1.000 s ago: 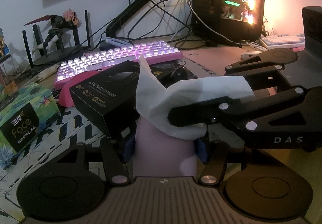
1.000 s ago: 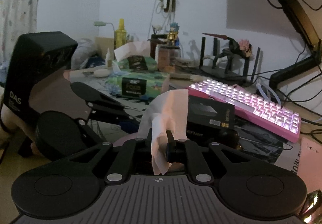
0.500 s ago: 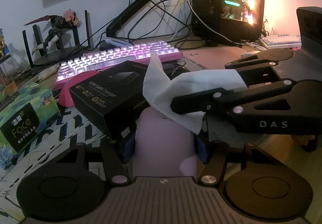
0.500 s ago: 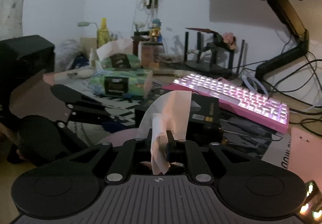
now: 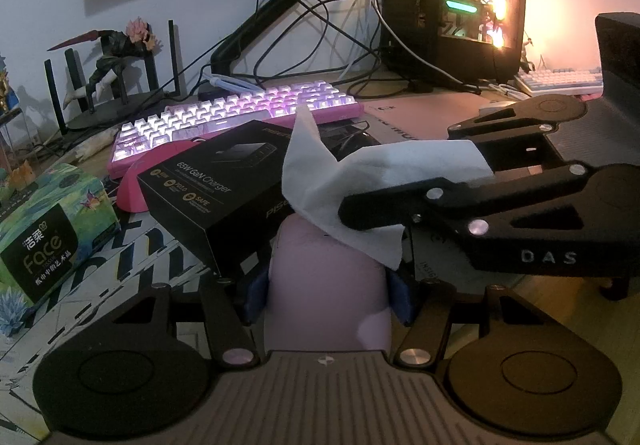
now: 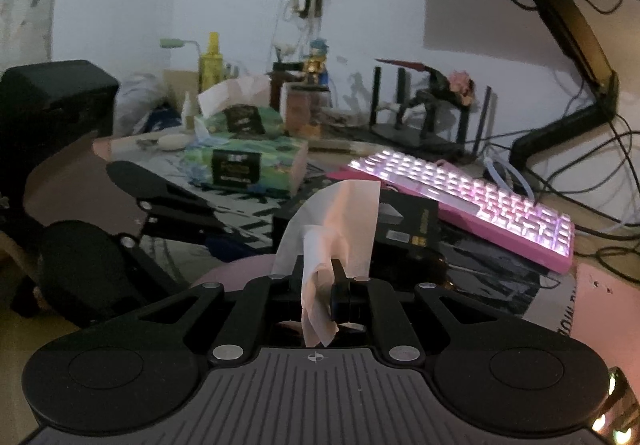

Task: Clean container
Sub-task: 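Rub the white tissue over the pink mouse top with the right gripper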

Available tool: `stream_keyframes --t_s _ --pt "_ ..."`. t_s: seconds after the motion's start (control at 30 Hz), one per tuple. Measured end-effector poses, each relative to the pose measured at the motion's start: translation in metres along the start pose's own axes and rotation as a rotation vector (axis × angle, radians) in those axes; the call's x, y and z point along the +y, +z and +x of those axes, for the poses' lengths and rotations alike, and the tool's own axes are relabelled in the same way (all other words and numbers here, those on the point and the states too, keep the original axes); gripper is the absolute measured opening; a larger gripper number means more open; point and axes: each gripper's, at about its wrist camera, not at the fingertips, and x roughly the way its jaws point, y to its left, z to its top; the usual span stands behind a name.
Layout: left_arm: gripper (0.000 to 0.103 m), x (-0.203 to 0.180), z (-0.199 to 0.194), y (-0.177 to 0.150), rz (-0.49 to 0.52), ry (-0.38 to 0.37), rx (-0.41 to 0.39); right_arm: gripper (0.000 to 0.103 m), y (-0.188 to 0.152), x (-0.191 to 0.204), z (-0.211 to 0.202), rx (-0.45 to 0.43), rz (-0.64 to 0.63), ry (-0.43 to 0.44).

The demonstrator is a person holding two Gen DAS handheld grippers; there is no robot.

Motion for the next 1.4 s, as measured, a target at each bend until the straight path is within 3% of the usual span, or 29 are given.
stream_keyframes --t_s 1.4 --pt "0.060 -0.0003 -0.0003 0.0000 -0.001 -0.001 0.000 0.013 0.0039 -0.0047 -0.0056 0.000 0.016 0.008"
